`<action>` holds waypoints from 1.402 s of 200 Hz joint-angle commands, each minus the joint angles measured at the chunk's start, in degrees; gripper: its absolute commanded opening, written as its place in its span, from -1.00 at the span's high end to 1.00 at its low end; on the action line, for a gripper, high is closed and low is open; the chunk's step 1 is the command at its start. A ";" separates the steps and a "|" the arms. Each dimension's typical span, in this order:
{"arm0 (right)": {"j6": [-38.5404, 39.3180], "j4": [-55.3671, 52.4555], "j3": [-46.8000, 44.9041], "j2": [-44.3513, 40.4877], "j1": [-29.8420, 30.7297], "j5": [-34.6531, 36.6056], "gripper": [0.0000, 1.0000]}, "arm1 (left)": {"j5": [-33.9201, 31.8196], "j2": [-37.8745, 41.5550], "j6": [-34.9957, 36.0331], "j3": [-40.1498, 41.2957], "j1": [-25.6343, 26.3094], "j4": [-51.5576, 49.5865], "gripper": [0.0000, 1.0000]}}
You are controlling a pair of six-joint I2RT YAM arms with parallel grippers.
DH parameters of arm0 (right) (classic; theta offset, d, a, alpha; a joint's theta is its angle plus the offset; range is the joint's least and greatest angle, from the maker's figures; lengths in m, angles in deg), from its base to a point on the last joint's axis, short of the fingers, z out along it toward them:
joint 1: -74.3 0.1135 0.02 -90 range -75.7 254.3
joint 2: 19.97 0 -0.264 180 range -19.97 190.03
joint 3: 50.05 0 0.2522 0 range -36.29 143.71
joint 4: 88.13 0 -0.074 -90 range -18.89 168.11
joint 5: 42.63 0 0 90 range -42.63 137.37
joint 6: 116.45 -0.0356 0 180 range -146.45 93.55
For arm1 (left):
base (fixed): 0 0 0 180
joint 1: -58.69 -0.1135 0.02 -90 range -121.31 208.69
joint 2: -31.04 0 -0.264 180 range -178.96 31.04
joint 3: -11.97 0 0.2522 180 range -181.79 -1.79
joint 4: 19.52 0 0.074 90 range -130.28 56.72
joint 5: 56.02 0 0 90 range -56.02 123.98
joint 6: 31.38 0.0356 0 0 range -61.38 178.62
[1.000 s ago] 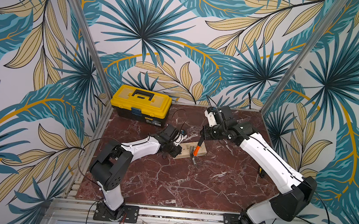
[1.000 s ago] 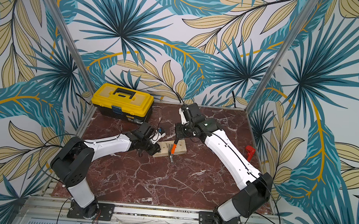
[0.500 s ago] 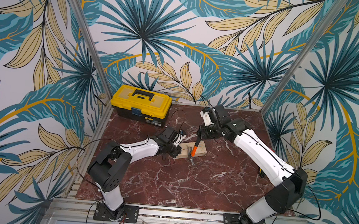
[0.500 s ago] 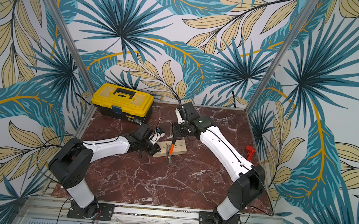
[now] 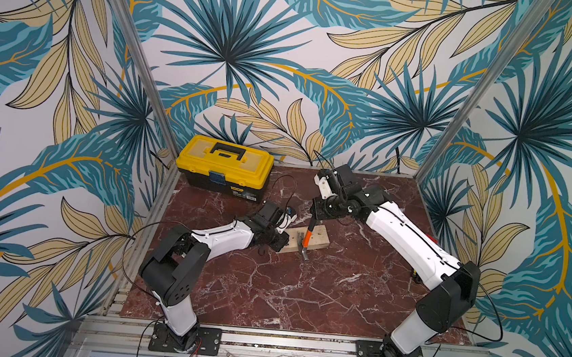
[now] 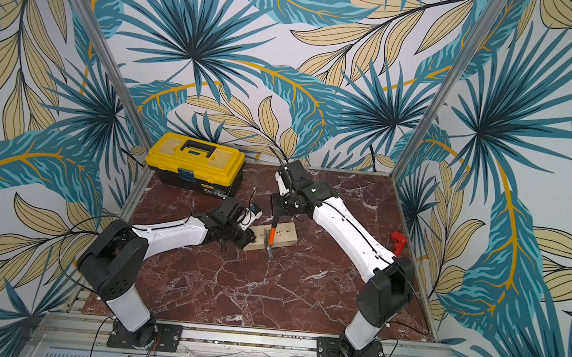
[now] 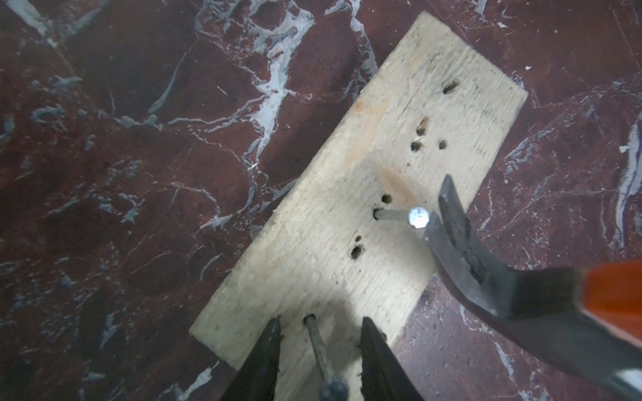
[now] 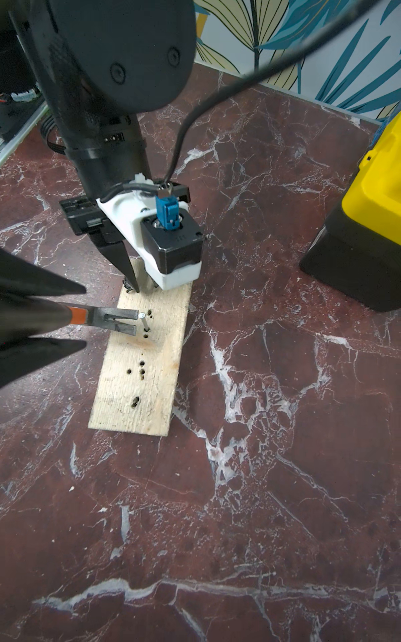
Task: Use a claw hammer to pull out a nail
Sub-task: Remove the nail from the mounting plate.
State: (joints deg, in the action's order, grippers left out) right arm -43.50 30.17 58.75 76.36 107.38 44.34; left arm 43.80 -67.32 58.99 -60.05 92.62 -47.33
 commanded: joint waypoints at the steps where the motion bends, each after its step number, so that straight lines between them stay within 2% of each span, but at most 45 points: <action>1: 1.01 2.39 2.33 0.92 0.53 0.87 1.00 | 0.58 -2.47 -0.96 2.10 0.49 -3.28 0.23; 206: 5.06 7.62 2.79 1.45 3.13 5.29 1.00 | 1.08 -3.32 -1.12 2.01 0.52 -3.64 0.24; 280: 4.97 19.97 -9.96 -4.05 4.52 8.01 1.00 | 1.21 -3.94 -1.54 1.66 0.52 -4.45 0.25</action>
State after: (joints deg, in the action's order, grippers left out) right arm -38.52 39.22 53.20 75.14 110.99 50.55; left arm 44.02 -67.76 58.50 -60.05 92.62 -46.30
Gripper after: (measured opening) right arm 0.199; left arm 0.378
